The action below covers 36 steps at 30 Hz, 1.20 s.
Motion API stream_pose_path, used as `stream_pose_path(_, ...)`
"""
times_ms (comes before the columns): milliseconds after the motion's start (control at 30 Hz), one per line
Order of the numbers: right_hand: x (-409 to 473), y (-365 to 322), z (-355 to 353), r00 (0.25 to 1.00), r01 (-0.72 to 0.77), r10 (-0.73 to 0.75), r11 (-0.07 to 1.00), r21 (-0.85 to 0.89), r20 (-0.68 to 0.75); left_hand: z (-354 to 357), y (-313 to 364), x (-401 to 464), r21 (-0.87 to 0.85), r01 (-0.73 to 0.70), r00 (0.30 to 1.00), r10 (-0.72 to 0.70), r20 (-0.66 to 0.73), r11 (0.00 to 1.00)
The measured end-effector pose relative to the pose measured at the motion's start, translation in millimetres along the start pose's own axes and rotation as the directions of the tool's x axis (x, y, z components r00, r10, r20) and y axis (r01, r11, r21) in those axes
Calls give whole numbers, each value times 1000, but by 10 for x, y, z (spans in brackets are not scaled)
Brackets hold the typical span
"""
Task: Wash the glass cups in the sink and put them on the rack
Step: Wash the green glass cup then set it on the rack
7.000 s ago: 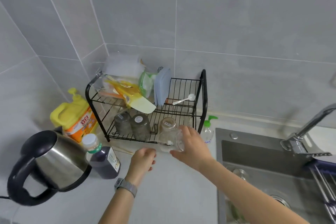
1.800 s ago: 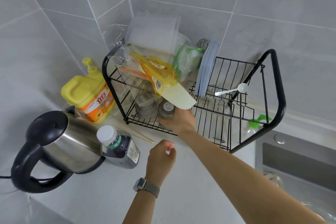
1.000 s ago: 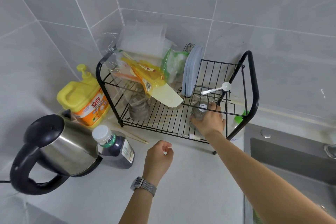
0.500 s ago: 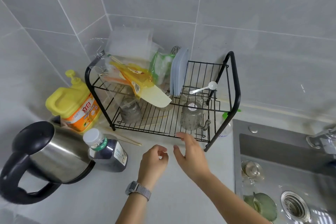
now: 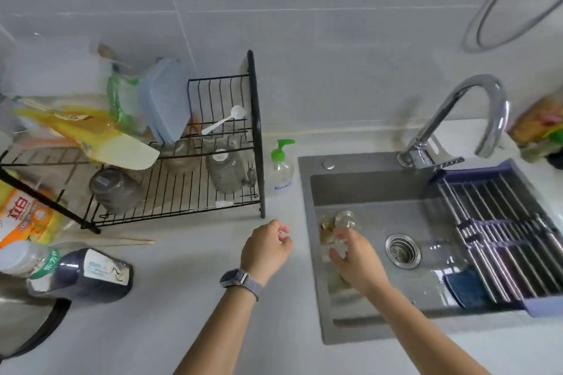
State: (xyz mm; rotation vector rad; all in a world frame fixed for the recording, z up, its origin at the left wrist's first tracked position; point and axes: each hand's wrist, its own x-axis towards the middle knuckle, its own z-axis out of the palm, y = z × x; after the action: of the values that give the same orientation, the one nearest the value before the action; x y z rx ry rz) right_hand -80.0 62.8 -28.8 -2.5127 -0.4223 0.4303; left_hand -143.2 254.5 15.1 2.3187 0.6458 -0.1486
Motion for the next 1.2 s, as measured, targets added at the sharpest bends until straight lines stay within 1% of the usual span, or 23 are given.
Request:
stream_pose_path(133,-56,449,-322,998,-70,70,996,-63,0,304,416,19,93,-104,990,94,104,990)
stream_pose_path(200,-74,700,-465,995,-103,104,992,-71,5,463,598,18,122,-138,981,118,155,983)
stream_pose_path(300,-77,1102,-624,987,-151,154,985,-81,44,708,836,26,168,-152,975,121,184,974)
stream_pose_path(433,-55,1581,-740,972,-185,200,975,-127,121,1071,1094,-33,201,-141,977,103,189,969)
stream_pose_path(500,-10,1758,-729,953,-201,227,969,-141,200,1254,1174,-103,207,-107,980,68,186,973)
stream_pose_path(567,67,1882,-653,912,-212,250,966,-148,326,1400,1231,-180,203,-41,983,4,181,978)
stream_pose_path(667,247,2010,-443,823,-140,232,968,-210,519,1553,1263,-249,189,59,987,-85,133,980)
stream_pose_path(767,388,2096,-193,738,-78,241,958,-276,630,1620,1296,-330,189,132,988,-146,58,973)
stream_pose_path(833,430,2139,-61,711,-64,253,953,-298,656,1659,1280,-409,152,177,983,-182,21,972)
stream_pose_path(933,444,2212,124,687,-94,276,951,-295,672,1682,1210,-582,99,245,970,-243,-35,965)
stream_pose_path(1000,401,2227,220,674,-134,288,953,-271,680,1693,1142,-714,95,262,965,-257,-58,960)
stream_pose_path(1067,366,2248,354,677,-149,276,959,-240,682,1695,1074,-860,89,279,959,-272,-78,956)
stream_pose_path(1133,335,2253,471,674,-101,237,968,-230,700,1685,1011,-969,74,290,954,-283,-96,954)
stream_pose_path(1200,322,2207,559,692,-80,194,978,-193,695,1648,946,-1041,46,313,943,-305,-132,949)
